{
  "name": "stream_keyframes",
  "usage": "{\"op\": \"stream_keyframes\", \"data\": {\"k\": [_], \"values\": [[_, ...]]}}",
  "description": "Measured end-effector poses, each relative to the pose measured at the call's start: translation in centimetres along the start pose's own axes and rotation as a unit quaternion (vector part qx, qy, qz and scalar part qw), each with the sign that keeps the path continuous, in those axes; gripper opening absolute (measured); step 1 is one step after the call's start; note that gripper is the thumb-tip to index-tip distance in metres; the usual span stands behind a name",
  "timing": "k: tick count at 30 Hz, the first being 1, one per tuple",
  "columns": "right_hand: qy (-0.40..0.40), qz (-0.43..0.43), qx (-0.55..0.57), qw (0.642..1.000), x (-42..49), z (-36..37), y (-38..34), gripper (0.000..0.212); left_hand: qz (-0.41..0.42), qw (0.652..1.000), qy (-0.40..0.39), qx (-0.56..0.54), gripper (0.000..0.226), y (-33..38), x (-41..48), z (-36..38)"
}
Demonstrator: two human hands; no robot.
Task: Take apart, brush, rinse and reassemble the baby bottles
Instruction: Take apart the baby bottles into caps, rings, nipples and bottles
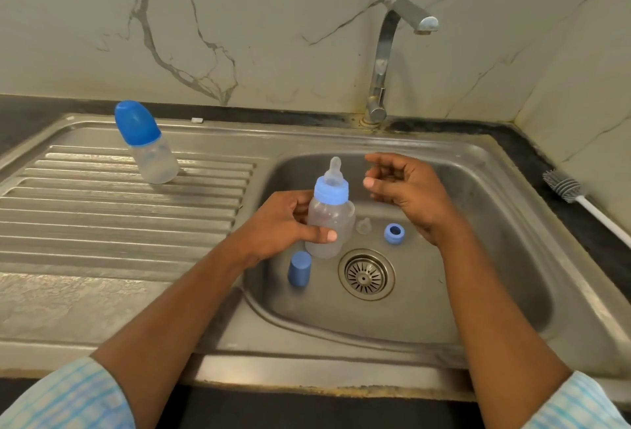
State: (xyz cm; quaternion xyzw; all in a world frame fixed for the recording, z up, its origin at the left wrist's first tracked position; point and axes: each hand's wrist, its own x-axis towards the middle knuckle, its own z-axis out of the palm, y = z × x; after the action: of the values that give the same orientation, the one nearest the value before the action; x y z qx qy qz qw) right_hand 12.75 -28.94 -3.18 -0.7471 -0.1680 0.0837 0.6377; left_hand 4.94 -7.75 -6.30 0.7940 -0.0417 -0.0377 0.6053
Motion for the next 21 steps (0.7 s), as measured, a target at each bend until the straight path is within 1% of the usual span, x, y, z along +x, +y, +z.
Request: {"op": "stream_keyframes", "data": {"k": [2,4,6,7,9,11,13,15,16,19,21], "values": [[-0.027,-0.013,0.002,1.000,-0.3,0.8,-0.6,0.041,-0.003,1.000,0.009,0.016,0.039,-0.2,0.1,0.3],[-0.042,-0.024,-0.059,0.997,-0.7,2.3,-0.9,0.051,-0.004,0.998,0.015,0.055,0.038,-0.5,0.2,0.5],[-0.030,-0.033,-0.120,0.992,-0.8,3.6,-0.8,0.062,-0.002,0.997,0.016,0.081,0.042,-0.7,0.2,0.6],[-0.021,-0.034,-0.123,0.992,-0.8,3.9,-0.7,0.066,-0.003,0.996,0.015,0.086,0.045,-0.6,0.2,0.6],[-0.016,-0.028,-0.089,0.996,-0.6,3.6,-0.6,0.074,-0.006,0.996,0.013,0.090,0.056,-0.5,0.2,0.6],[-0.035,-0.020,-0.063,0.997,-0.4,2.8,-0.6,0.082,-0.006,0.996,0.015,0.088,0.063,-0.6,0.2,0.5],[-0.067,-0.015,-0.051,0.996,-0.5,2.3,-0.7,0.082,-0.007,0.996,0.018,0.092,0.065,-1.0,0.2,0.4],[-0.085,-0.017,-0.050,0.995,-0.6,2.5,-0.7,0.077,-0.014,0.994,0.017,0.110,0.066,-1.1,0.3,0.3],[-0.084,-0.018,-0.068,0.994,-0.7,2.7,-0.6,0.076,-0.014,0.992,0.017,0.124,0.065,-1.0,0.3,0.3],[-0.066,-0.021,-0.170,0.983,-0.7,3.5,-0.3,0.075,-0.013,0.987,0.023,0.160,0.055,-1.2,0.4,0.3],[-0.049,-0.029,-0.185,0.981,-0.7,3.8,-0.1,0.067,-0.011,0.984,0.023,0.175,0.057,-1.4,0.6,0.4]]}}
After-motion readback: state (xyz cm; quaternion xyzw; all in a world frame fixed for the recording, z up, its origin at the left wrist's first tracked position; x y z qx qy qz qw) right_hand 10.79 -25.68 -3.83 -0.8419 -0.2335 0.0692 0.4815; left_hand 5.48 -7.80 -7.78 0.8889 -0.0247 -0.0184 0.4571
